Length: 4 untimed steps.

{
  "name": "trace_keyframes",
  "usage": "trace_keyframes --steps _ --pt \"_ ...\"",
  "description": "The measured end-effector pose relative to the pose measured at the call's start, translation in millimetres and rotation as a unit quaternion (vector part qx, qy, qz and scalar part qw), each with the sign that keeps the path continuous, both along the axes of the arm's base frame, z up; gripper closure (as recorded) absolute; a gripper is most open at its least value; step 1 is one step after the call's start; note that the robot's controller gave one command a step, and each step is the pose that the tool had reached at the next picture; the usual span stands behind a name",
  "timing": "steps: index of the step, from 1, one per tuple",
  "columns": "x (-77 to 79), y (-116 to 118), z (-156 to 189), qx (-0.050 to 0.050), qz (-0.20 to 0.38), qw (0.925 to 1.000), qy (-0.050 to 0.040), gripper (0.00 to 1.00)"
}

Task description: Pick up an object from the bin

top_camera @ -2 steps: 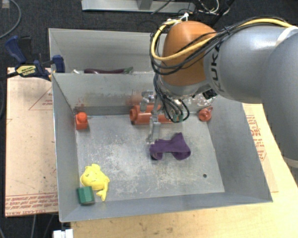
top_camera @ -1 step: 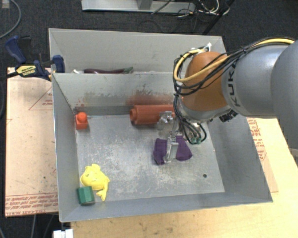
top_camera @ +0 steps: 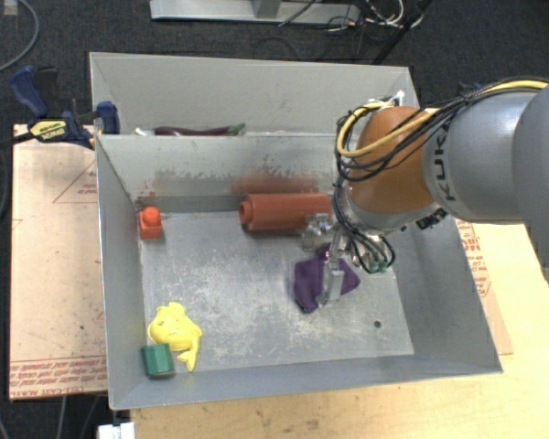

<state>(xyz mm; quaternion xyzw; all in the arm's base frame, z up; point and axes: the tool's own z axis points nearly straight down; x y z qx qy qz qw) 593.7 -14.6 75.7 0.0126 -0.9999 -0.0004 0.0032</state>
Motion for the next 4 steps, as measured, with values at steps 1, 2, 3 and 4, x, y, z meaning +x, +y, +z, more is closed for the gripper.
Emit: trace_keyframes --steps 1,2,3,4 --pt "-0.5 15 18 0.001 -0.067 0.9977 -0.0036 0.00" --pt "0.5 7 8 0.001 -0.021 0.9998 -0.0021 0.00" --pt "1.0 6 -5 0.002 -0.071 0.9975 -0.0052 1.00" --pt "1.0 6 -5 0.002 -0.071 0.9975 -0.0052 1.00"
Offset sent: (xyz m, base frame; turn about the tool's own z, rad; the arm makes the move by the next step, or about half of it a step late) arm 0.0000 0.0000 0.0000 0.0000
